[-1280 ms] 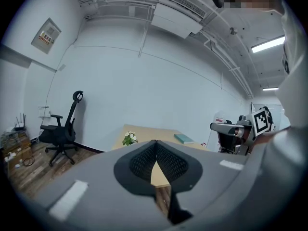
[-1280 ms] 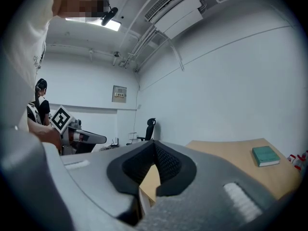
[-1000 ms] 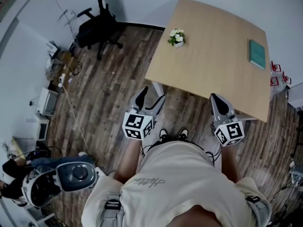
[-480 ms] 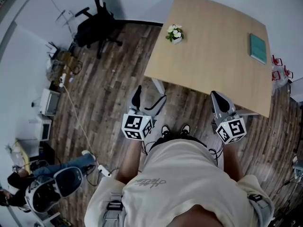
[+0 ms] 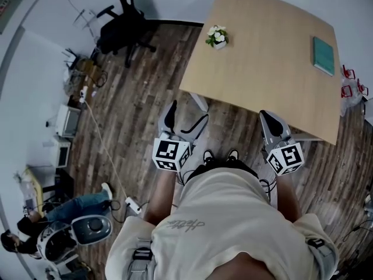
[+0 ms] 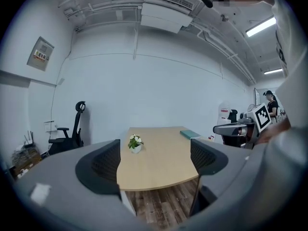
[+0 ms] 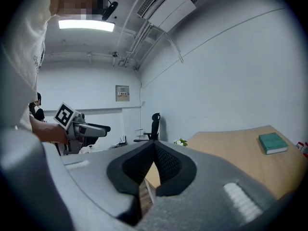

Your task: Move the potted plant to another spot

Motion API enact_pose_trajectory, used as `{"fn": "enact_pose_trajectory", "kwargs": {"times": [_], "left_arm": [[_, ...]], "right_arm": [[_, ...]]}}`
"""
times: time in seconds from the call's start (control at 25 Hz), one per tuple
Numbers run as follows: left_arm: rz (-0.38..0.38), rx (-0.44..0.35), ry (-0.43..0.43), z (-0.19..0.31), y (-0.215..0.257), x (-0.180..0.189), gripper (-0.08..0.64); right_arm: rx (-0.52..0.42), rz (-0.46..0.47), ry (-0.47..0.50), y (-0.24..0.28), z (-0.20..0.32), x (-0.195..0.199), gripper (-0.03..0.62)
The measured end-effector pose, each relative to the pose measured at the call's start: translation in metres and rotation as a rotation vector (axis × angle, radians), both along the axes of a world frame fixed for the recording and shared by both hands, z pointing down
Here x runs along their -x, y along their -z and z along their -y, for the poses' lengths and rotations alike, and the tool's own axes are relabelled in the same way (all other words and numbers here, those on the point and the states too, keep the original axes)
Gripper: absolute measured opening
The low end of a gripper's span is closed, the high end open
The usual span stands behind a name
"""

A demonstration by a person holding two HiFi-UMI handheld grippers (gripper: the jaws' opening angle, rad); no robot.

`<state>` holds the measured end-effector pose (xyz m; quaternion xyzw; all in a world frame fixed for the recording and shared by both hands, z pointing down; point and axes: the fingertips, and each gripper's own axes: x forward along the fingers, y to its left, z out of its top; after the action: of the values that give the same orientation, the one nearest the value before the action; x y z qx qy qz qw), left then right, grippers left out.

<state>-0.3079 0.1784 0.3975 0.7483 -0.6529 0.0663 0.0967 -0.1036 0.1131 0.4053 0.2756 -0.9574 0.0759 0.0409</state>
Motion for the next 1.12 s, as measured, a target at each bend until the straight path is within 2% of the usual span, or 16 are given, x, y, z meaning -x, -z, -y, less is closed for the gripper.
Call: {"fn": "enact_pose_trajectory", "kwargs": {"times": [0.32, 0.48, 0.64, 0.88, 1.12], "left_arm": [[0.002, 0.018, 0.047, -0.004, -0.003, -0.009, 0.469], [-0.051, 0.007, 0.088, -0.01, -0.005, -0.01, 0.468], [-0.047, 0.032, 0.126, -0.018, -0.011, -0.005, 0.468], [-0.048, 0.03, 0.137, -0.008, -0.01, 0.0, 0.463], [-0.076, 0.032, 0.108, 0.007, -0.02, 0.012, 0.463]], "right_arm": [[0.003, -0.006, 0.067, -0.012, 0.007, -0.002, 0.002], [0.02, -0.014, 0.101, -0.024, 0.004, -0.003, 0.002], [0.046, -0.001, 0.123, -0.027, 0.001, -0.004, 0.002], [0.041, -0.015, 0.116, -0.029, 0.013, -0.004, 0.002], [0.039, -0.06, 0.115, -0.035, 0.014, 0.012, 0.002]]}}
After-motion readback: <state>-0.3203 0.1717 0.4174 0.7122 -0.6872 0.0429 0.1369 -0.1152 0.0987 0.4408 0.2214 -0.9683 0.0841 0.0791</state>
